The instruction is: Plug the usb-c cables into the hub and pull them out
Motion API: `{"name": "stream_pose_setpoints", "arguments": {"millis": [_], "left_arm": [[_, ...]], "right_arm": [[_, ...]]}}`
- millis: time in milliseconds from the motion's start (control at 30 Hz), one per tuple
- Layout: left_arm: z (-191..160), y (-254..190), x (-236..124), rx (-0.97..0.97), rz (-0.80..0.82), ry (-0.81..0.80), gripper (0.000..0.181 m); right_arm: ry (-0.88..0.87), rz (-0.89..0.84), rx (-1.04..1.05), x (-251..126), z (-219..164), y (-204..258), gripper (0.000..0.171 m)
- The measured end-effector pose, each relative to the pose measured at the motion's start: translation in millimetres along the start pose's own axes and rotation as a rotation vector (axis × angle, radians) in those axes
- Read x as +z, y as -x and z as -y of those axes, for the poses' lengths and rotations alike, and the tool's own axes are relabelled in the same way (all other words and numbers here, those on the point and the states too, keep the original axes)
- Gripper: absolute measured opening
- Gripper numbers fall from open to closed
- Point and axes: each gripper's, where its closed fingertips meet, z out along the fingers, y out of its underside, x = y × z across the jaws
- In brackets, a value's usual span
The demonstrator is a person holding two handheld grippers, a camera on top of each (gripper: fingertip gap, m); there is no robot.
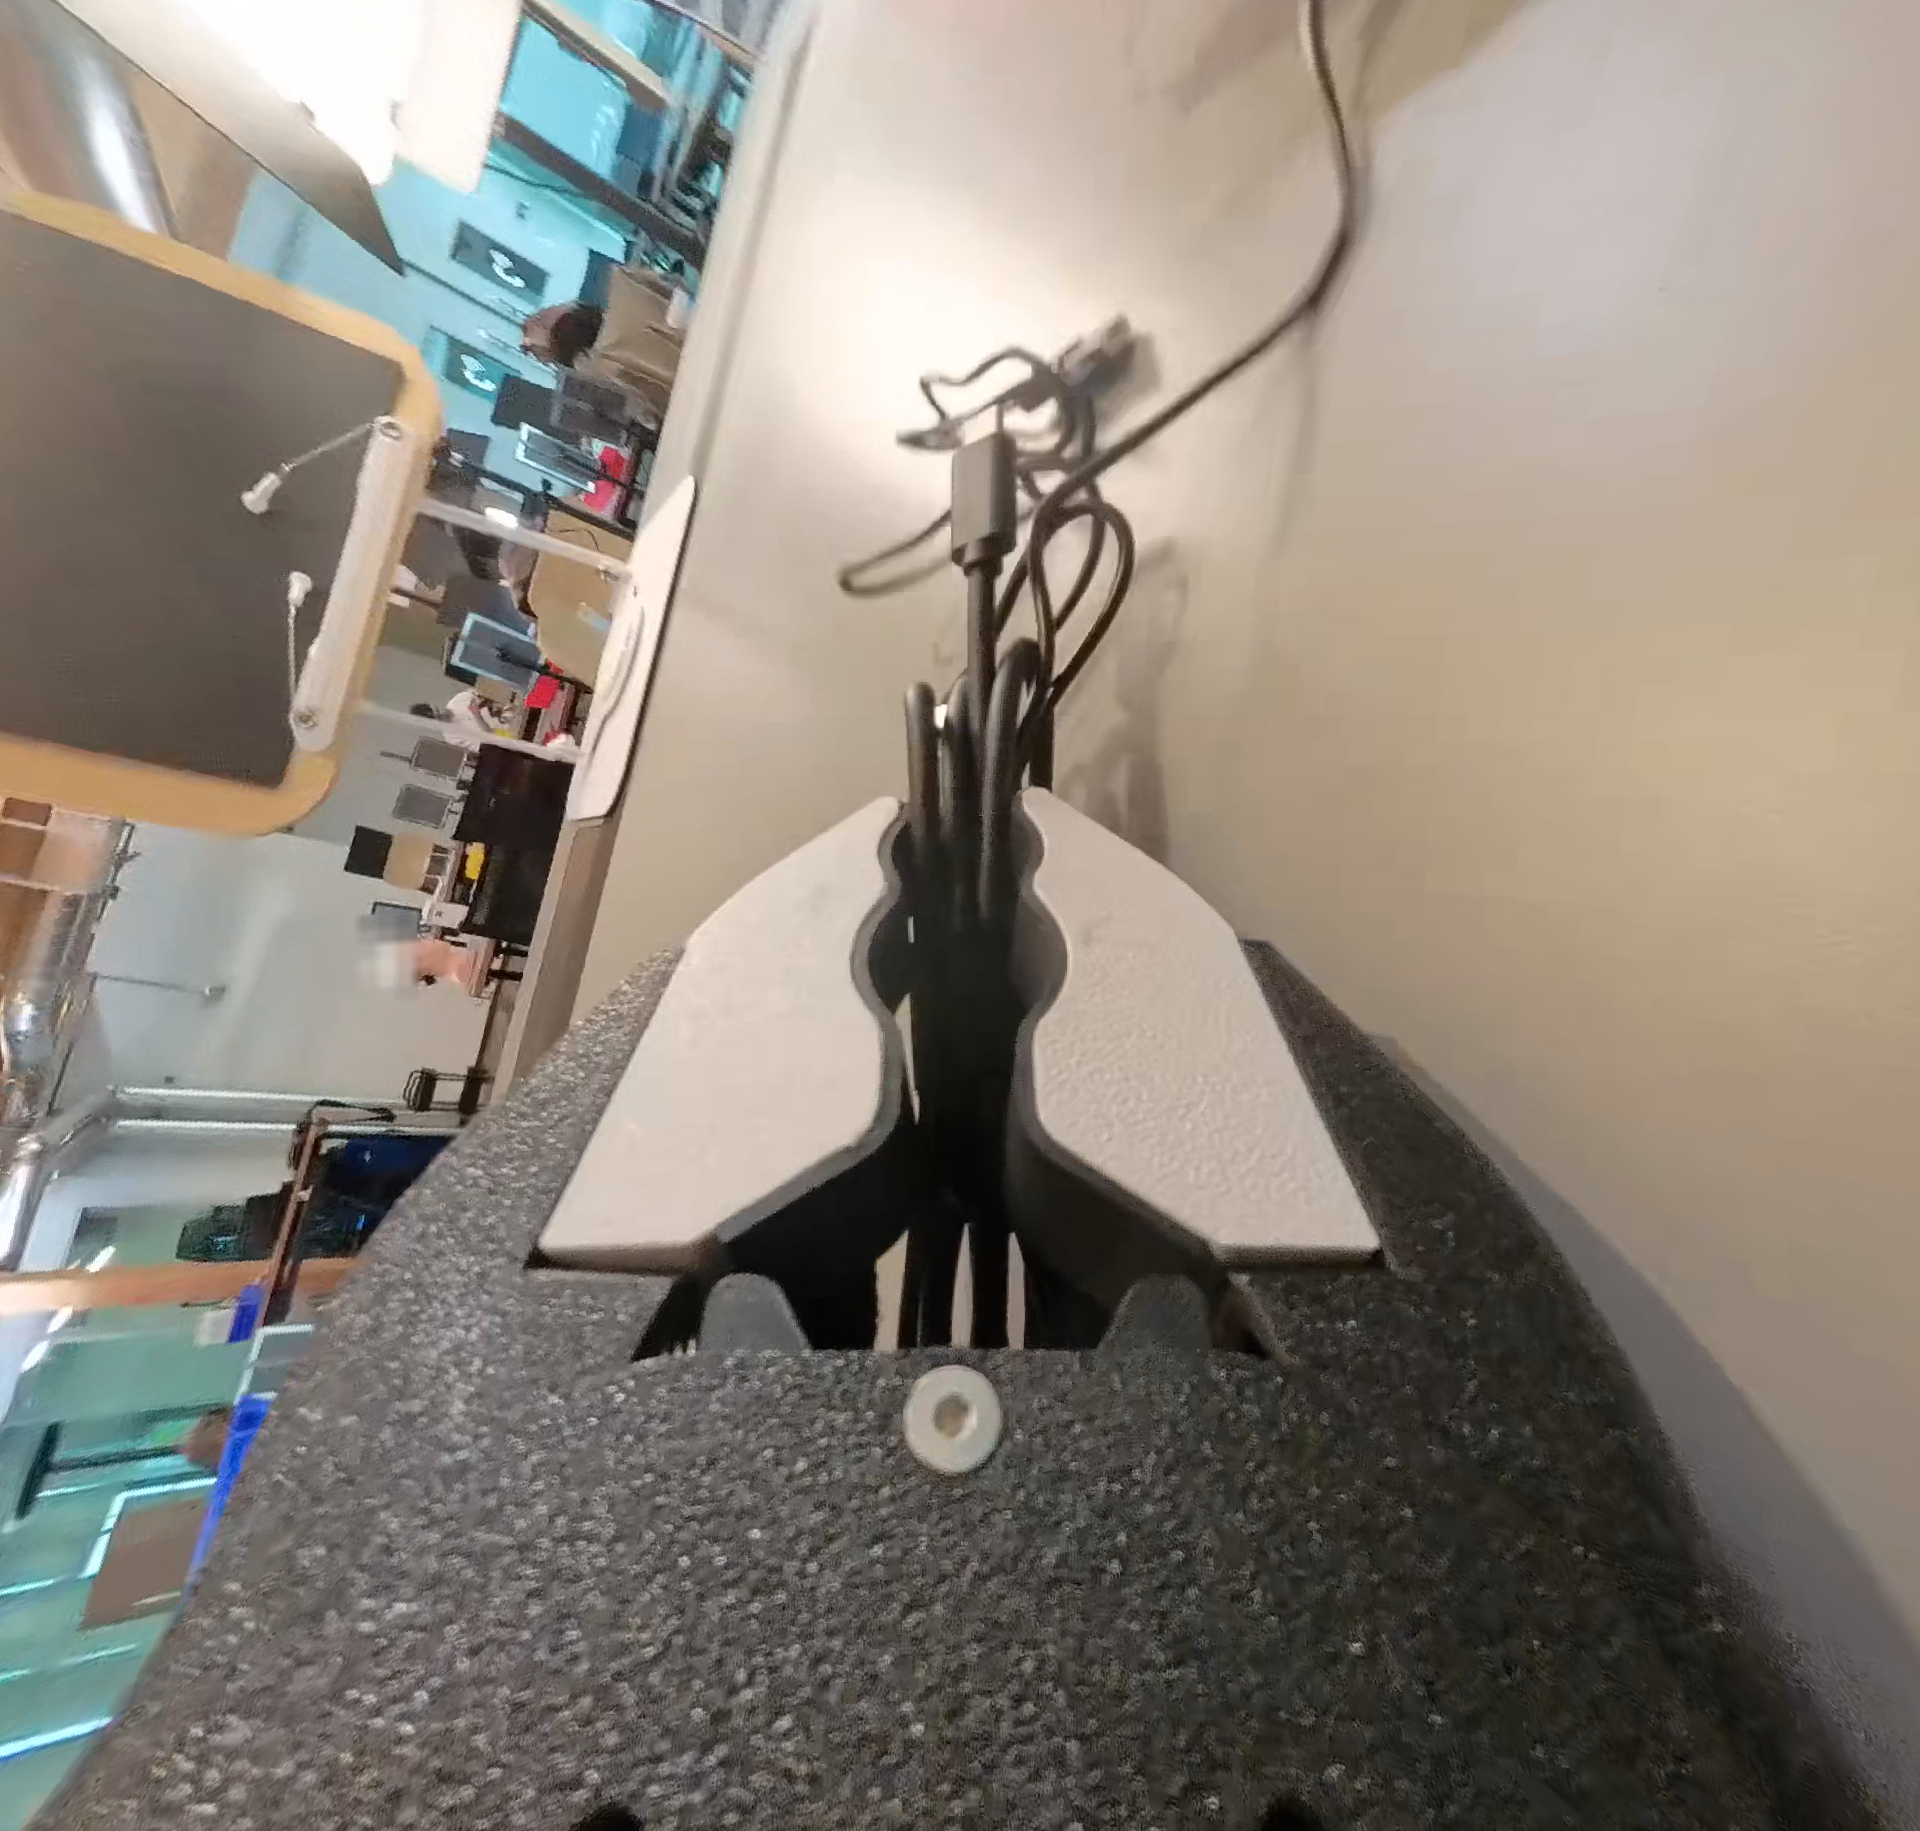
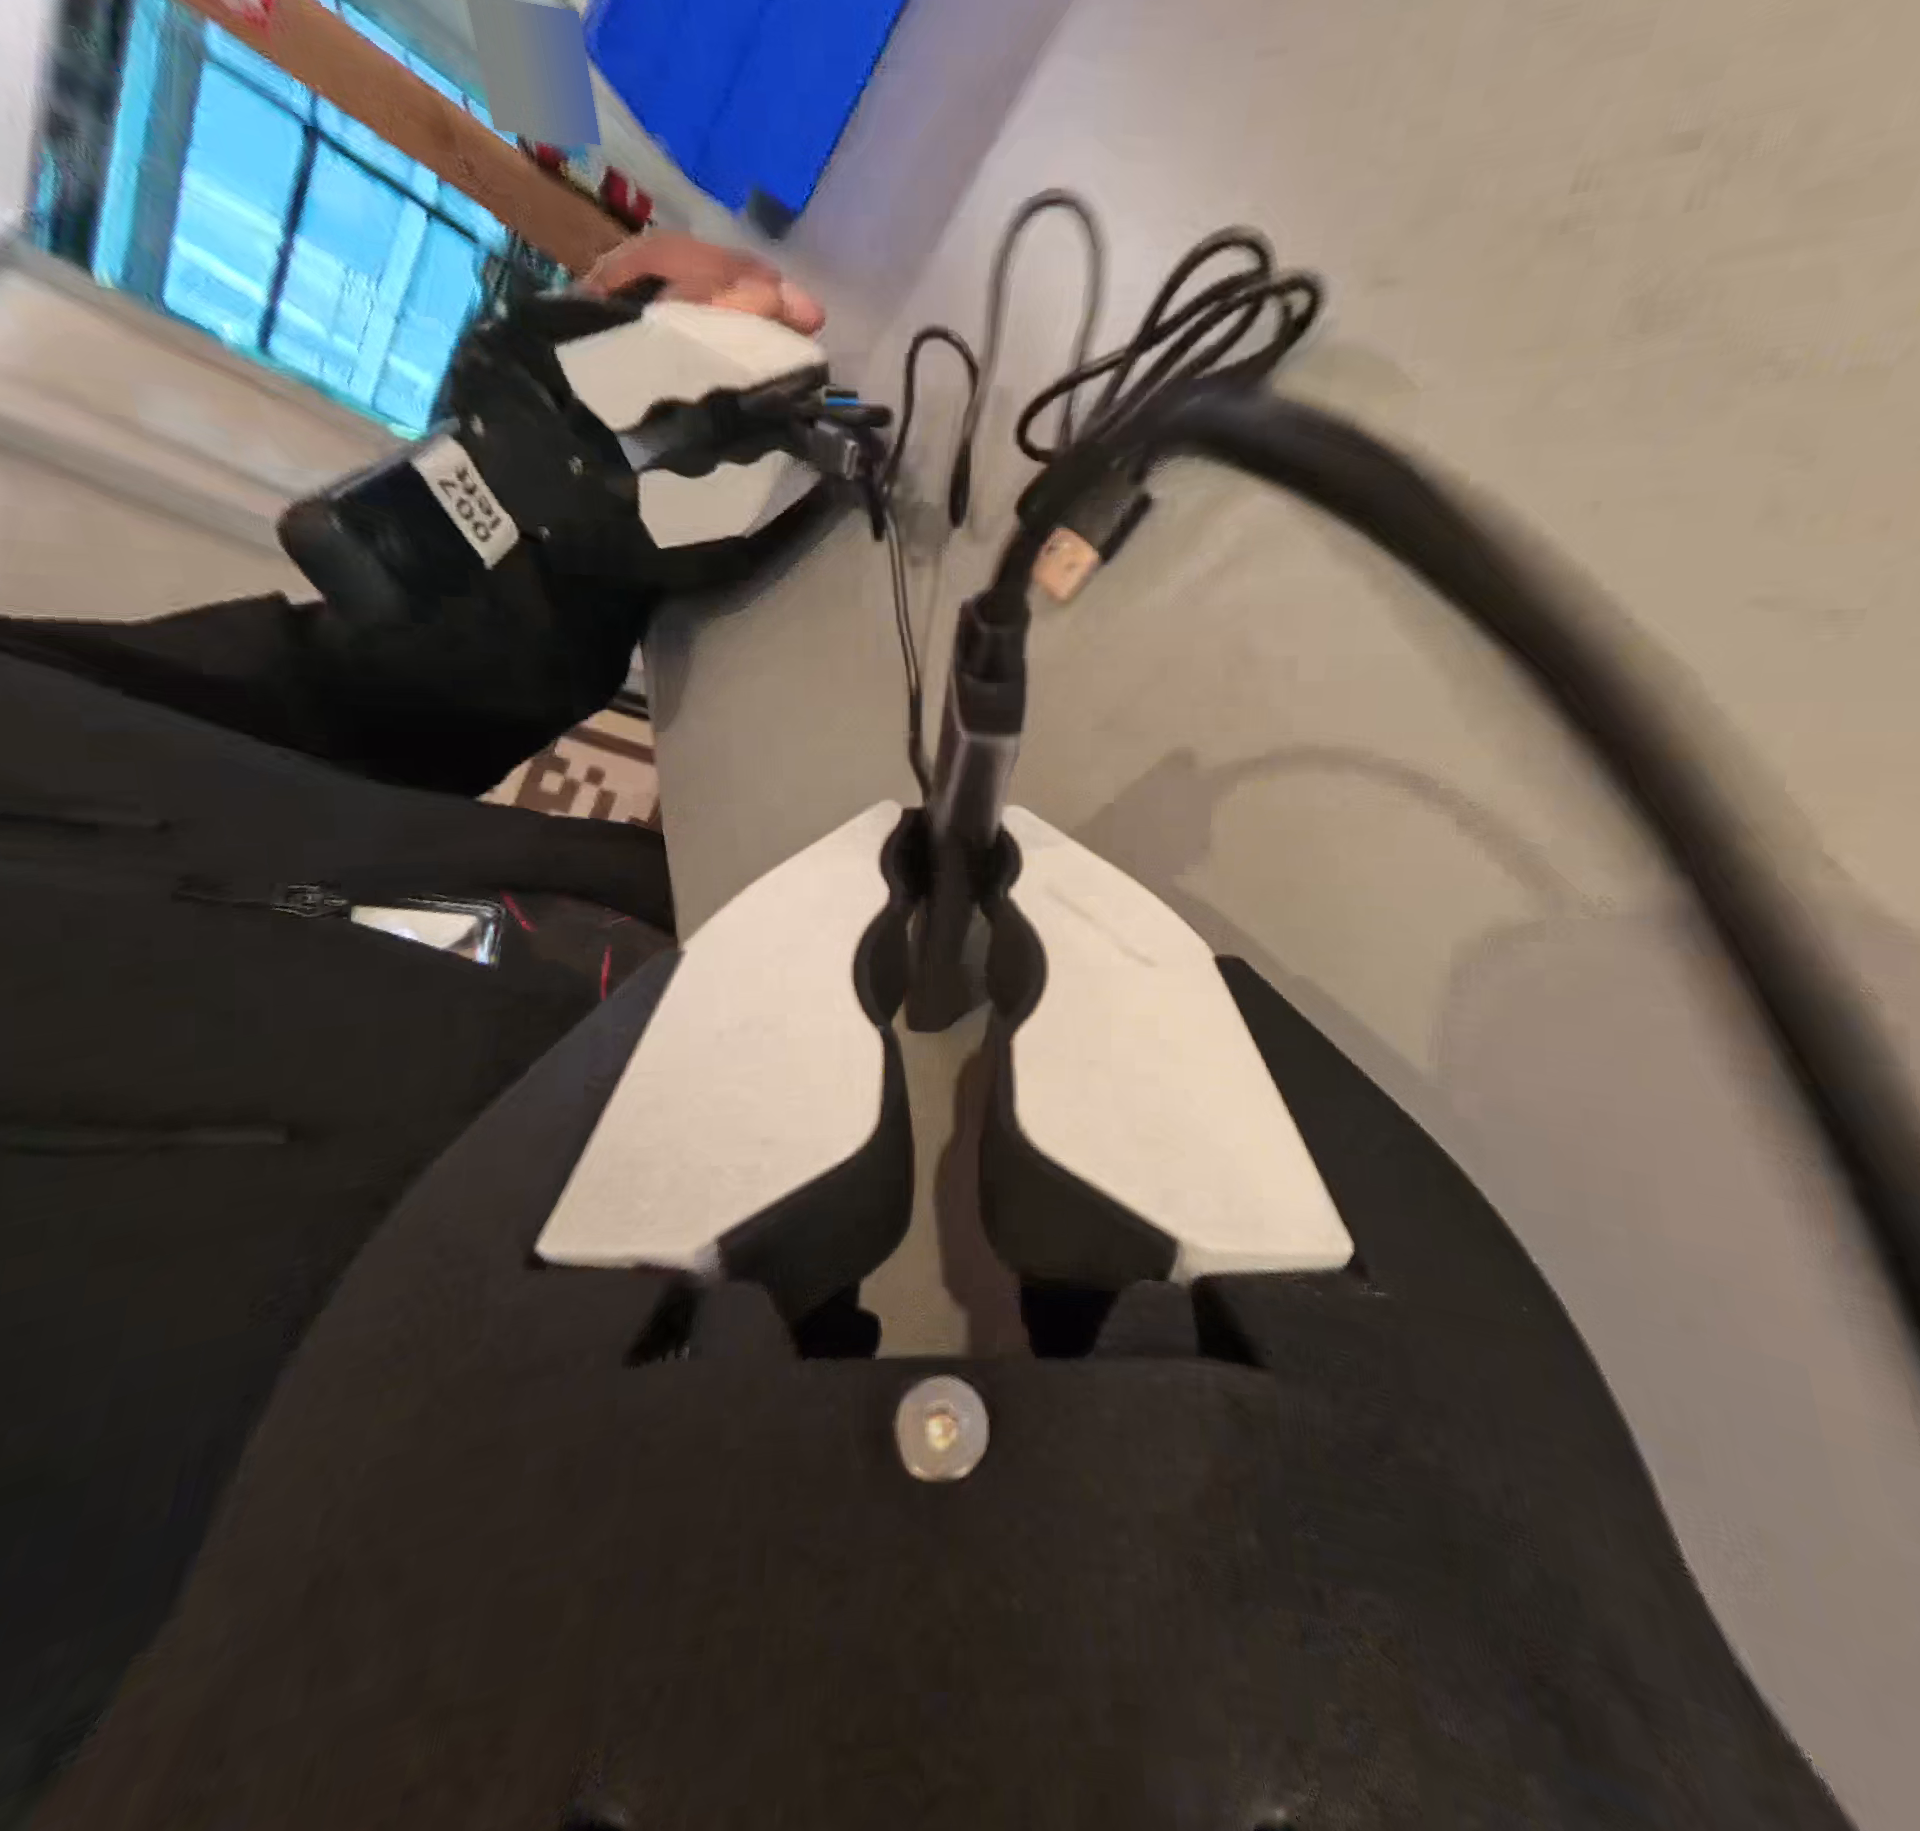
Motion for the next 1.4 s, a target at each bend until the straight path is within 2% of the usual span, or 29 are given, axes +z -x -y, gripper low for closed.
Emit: {"name": "stream_pose_setpoints", "arguments": {"millis": [100,267,500,667,900,967,1033,1100,1200,1300,1400], "left_arm": [[-2.8,3.8,1.0,-0.065,-0.003,0.009,0.016],[0.1,7.8,-5.6,-0.209,-0.033,-0.028,0.015],[-6.8,-6.1,-1.2,-0.294,-0.164,0.069,0.016],[-5.6,-4.7,-12.9,-0.340,-0.251,0.068,0.032],[0.0,10.1,-27.3,-0.444,-0.249,0.036,0.039],[-2.1,2.6,-24.0,-0.468,-0.278,0.072,0.044],[-15.3,-9.3,-15.8,-0.461,-0.295,0.178,0.048],[-28.8,-9.6,-10.0,-0.450,-0.247,0.277,0.027],[-34.1,-5.8,-10.8,-0.506,-0.207,0.317,0.021],[-23.0,-0.7,-14.5,-0.678,-0.207,0.239,0.016],[3.4,10.7,-16.2,-0.919,-0.228,0.084,0.016]], "right_arm": [[-0.007,0.001,-0.006,15.8,9.7,2.0,0.010],[-0.053,-0.091,-0.062,20.0,14.9,-2.4,0.014],[-0.093,-0.101,-0.081,16.7,16.1,-0.3,0.013],[-0.106,-0.108,-0.072,16.3,17.5,-1.3,0.013],[-0.120,-0.118,-0.073,15.6,18.9,-1.7,0.012],[-0.127,-0.121,-0.071,15.0,19.8,-2.2,0.012],[-0.135,-0.125,-0.065,14.6,21.1,-3.1,0.012],[-0.140,-0.137,-0.062,14.5,22.2,-4.6,0.013],[-0.158,-0.171,-0.060,15.1,24.2,-6.4,0.014],[-0.162,-0.221,-0.065,19.3,26.3,-8.1,0.020],[-0.133,-0.259,-0.083,28.9,29.7,-5.7,0.036]]}}
